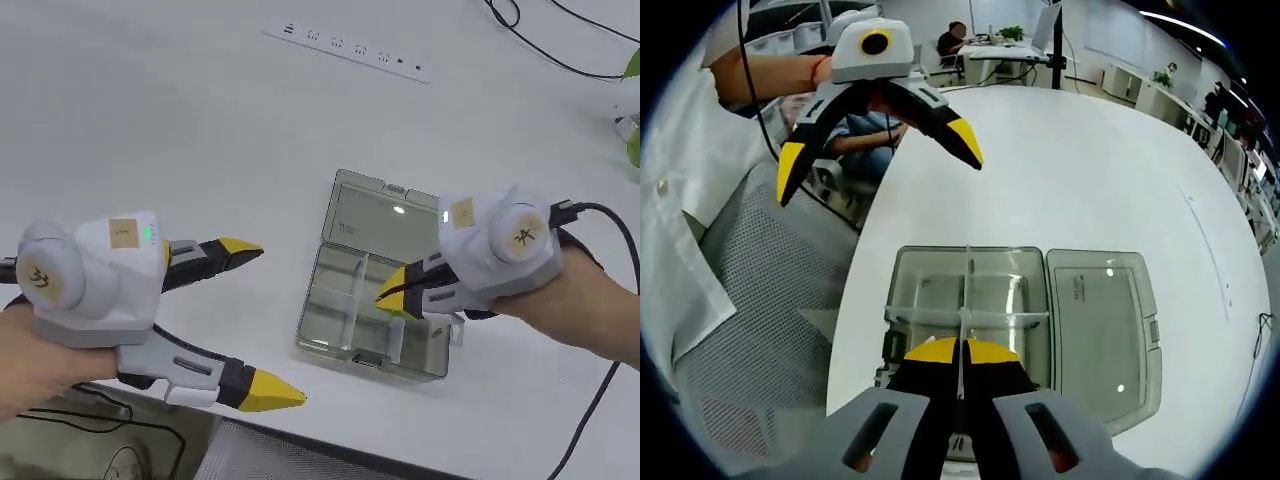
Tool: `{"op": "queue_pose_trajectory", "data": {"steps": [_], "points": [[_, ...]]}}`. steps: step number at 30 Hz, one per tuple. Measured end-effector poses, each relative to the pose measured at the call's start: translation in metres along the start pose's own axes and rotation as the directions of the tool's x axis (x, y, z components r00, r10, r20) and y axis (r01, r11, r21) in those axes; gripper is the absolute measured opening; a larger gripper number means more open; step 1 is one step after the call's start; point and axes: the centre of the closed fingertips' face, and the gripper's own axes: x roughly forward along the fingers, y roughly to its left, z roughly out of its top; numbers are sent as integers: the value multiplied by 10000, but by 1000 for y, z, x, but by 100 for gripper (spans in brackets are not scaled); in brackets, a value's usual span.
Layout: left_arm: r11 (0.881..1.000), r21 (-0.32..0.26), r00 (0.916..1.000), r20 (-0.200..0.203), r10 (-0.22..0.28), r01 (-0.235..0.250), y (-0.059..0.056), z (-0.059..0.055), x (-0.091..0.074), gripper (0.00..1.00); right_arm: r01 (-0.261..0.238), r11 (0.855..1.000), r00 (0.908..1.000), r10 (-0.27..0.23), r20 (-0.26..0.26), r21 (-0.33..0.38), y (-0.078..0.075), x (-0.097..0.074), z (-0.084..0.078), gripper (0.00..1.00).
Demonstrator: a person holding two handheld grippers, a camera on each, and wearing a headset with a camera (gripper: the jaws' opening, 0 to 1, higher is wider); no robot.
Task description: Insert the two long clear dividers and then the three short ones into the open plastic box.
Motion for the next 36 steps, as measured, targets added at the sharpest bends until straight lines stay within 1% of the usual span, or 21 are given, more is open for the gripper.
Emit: {"op": "queue_pose_trajectory", "data": {"steps": [6, 12, 21, 23, 26, 27, 29, 30, 31, 34, 36], "points": [[10000, 3, 10000, 6, -16, 16, 1, 1, 0, 99, -2, 9998, 9993, -6, -381, -196, 0, 5, -5, 2], [10000, 17, 10000, -9, -45, 45, 0, 1, 0, 99, 52, 9994, 9981, -73, -607, -354, 0, 9, -9, 2], [10000, 40, 10000, -65, -20, 20, -1, 1, 0, 99, 66, 9995, 9984, -83, -563, -303, 1, 6, -9, 3], [10000, 38, 10000, -91, -15, 16, -1, 1, -1, 99, 105, 9998, 9986, -115, -524, -195, 1, 6, -9, 3], [10000, 65, 9999, -125, 13, -12, -2, 2, -2, 99, 132, 9999, 9997, -130, -227, 81, 2, 1, -4, 7], [10000, 75, 9999, -128, 16, -15, -2, 2, -2, 99, 138, 9999, 9997, -136, -201, 101, 2, 1, -4, 8], [10000, 86, 9999, -151, 6, -4, -3, 2, -2, 99, 262, 9996, 9996, -261, -58, 141, 1, -4, -2, 11], [10000, 99, 9998, -177, 4, -2, -4, 2, -2, 99, 344, 9988, 9992, -351, 180, 357, 0, -9, 2, 13], [9999, 109, 9998, -194, 7, -5, -4, 2, -2, 99, 365, 9985, 9990, -376, 249, 403, 0, -11, 3, 13], [9999, 111, 9998, -207, 34, -32, -4, 4, -2, 99, 534, 9936, 9947, -617, 818, 999, -4, -24, 11, 16], [9999, 104, 9998, -209, 50, -48, -4, 4, -3, 99, 644, 9910, 9909, -775, 1104, 1172, -5, -33, 14, 19]]}}
